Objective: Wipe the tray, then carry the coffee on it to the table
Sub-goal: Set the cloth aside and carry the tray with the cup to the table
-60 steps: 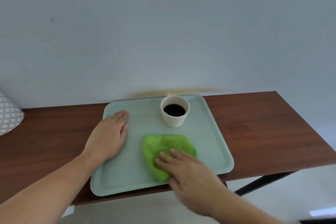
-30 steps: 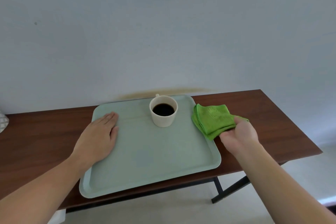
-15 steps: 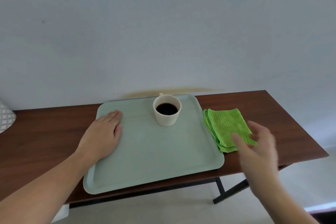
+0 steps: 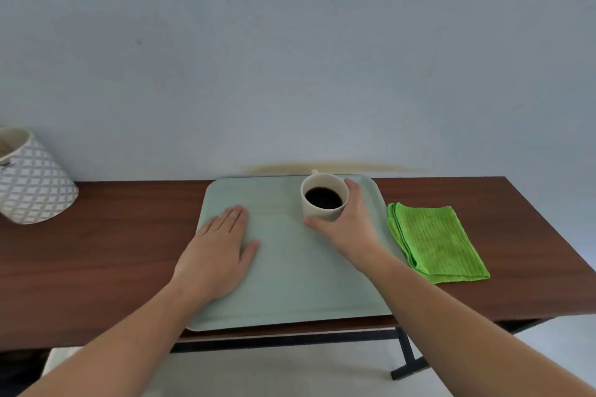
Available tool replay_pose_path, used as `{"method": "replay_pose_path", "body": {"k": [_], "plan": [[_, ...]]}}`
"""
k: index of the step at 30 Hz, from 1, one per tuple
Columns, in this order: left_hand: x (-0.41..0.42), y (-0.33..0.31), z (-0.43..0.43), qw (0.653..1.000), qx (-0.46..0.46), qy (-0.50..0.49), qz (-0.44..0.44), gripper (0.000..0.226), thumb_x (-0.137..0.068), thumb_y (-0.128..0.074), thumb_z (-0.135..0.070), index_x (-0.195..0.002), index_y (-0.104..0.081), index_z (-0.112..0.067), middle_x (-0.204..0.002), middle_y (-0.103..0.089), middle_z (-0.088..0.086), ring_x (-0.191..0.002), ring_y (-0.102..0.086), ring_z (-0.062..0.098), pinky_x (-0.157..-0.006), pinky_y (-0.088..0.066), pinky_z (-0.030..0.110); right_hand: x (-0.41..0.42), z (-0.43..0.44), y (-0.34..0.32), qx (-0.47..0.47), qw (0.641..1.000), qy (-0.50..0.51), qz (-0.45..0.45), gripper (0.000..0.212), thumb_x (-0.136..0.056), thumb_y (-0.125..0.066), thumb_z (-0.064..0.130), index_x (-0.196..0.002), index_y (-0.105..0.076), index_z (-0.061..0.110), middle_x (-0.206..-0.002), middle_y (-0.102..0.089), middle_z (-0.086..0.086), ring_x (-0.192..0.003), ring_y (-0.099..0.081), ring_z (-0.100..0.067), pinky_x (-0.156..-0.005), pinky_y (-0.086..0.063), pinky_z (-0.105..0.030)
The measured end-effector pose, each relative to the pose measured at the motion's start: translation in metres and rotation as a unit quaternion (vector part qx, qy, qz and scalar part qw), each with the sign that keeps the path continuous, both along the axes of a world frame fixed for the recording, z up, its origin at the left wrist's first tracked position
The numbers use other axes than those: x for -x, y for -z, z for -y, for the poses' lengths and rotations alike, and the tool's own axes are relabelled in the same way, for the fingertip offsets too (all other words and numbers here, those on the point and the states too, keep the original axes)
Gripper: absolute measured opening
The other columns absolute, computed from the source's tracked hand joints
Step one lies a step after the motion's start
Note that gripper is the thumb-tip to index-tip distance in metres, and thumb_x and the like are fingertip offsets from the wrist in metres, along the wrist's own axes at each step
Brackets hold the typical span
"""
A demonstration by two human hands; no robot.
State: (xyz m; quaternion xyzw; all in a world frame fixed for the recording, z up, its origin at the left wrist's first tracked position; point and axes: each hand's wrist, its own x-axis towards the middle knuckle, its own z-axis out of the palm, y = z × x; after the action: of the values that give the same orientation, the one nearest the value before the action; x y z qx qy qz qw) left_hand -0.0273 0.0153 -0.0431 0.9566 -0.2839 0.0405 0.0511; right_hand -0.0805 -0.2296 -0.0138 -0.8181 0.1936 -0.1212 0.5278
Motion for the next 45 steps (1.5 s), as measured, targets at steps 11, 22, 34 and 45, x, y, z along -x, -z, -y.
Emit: {"method": "replay_pose_path", "body": {"k": [11, 22, 34, 45], "plan": [[0.004, 0.000, 0.004, 0.999, 0.030, -0.016, 0.015, 0.059, -0.098, -0.018, -0.039, -0.152, -0.021, -0.014, -0.159, -0.024, 0.001, -0.146, -0.017, 0.012, -0.119, -0.010, 0.031, 0.002, -0.027, -0.001, 0.060, 0.996, 0.043, 0.053, 0.082, -0.048, -0.092, 0.044, -0.110, -0.041, 0.028, -0.109, -0.056, 0.004, -0.099, -0.057, -0.016, -0.081, -0.048, -0.031], [0.003, 0.001, 0.004, 0.999, 0.036, -0.018, 0.023, 0.059, -0.097, -0.020, -0.040, -0.151, -0.024, -0.015, -0.158, -0.027, 0.001, -0.145, -0.020, 0.012, -0.118, -0.011, 0.031, 0.014, -0.038, -0.001, 0.072, 0.995, 0.032, 0.063, 0.083, -0.048, -0.092, 0.047, -0.111, -0.040, 0.030, -0.107, -0.055, 0.009, -0.099, -0.056, -0.010, -0.078, -0.046, -0.024], [0.004, 0.001, 0.004, 0.999, 0.036, -0.017, 0.023, 0.061, -0.097, -0.019, -0.041, -0.151, -0.023, -0.014, -0.158, -0.027, 0.002, -0.145, -0.019, 0.012, -0.118, -0.011, 0.032, 0.017, -0.038, 0.002, 0.065, 0.996, 0.026, 0.058, 0.088, -0.048, -0.090, 0.051, -0.116, -0.038, 0.031, -0.111, -0.051, 0.011, -0.101, -0.053, -0.008, -0.079, -0.044, -0.022], [0.004, 0.001, 0.004, 0.999, 0.034, -0.015, 0.023, 0.061, -0.097, -0.018, -0.041, -0.151, -0.024, -0.014, -0.158, -0.028, 0.002, -0.145, -0.021, 0.013, -0.118, -0.012, 0.032, 0.017, -0.028, 0.004, 0.042, 0.998, -0.020, 0.049, 0.075, -0.048, -0.089, 0.051, -0.112, -0.051, 0.036, -0.112, -0.053, 0.013, -0.101, -0.056, -0.001, -0.088, -0.051, -0.032]]}}
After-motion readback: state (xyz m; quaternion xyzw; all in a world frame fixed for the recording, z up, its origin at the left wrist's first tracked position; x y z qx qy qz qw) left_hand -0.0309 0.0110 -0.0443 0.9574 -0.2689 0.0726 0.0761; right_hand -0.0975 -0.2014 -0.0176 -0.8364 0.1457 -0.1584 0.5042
